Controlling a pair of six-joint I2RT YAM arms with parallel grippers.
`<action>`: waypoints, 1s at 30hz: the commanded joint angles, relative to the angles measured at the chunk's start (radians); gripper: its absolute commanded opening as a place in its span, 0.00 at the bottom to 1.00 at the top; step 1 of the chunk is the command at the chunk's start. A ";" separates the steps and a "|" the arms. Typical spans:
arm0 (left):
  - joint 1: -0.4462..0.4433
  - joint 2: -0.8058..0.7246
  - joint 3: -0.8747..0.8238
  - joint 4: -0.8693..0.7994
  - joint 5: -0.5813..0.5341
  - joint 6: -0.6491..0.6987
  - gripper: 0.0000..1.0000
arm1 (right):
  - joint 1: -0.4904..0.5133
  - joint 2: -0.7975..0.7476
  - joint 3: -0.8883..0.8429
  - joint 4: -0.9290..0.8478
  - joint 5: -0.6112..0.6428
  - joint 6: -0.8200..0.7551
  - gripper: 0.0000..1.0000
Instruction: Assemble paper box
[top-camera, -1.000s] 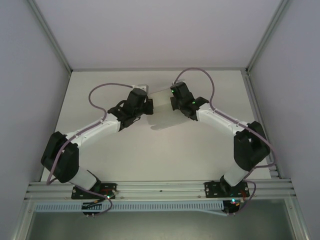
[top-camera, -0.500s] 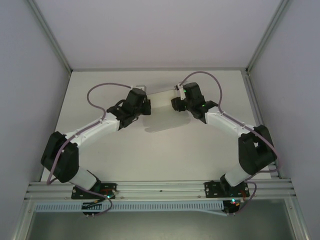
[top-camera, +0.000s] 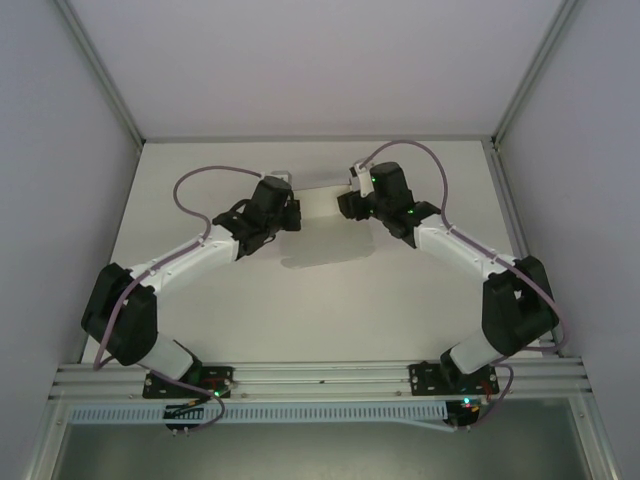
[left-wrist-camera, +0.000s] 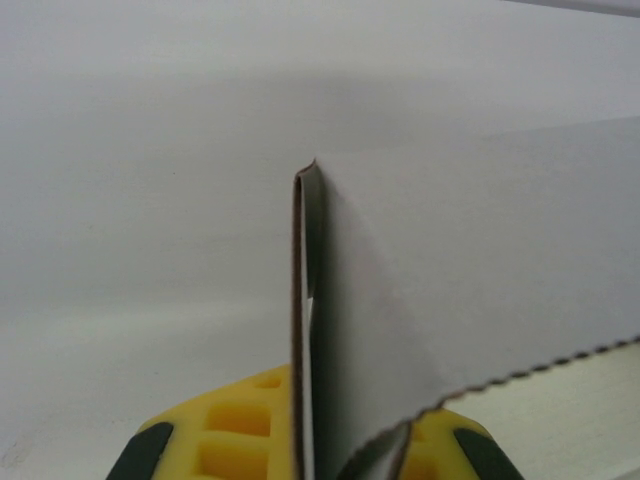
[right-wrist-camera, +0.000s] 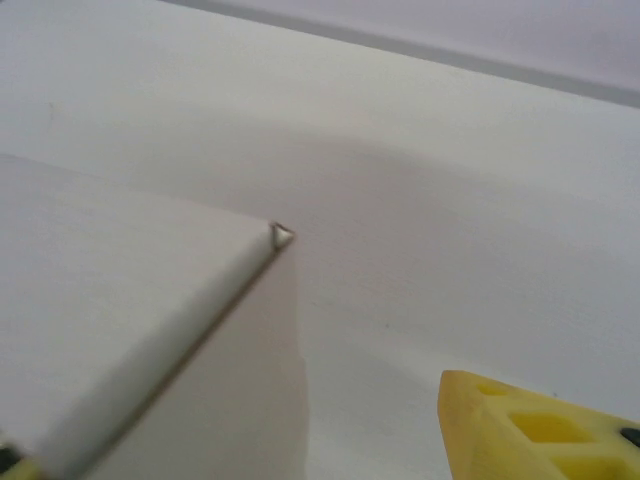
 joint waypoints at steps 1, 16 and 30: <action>-0.001 -0.029 0.001 -0.007 0.004 0.020 0.00 | -0.007 -0.011 0.040 -0.029 0.030 -0.002 0.46; -0.004 -0.031 0.042 -0.069 -0.086 -0.008 0.00 | 0.012 0.170 0.145 -0.336 0.656 0.037 0.07; 0.088 -0.021 0.089 -0.323 -0.245 -0.132 0.00 | -0.008 0.307 0.185 -0.564 1.254 0.204 0.07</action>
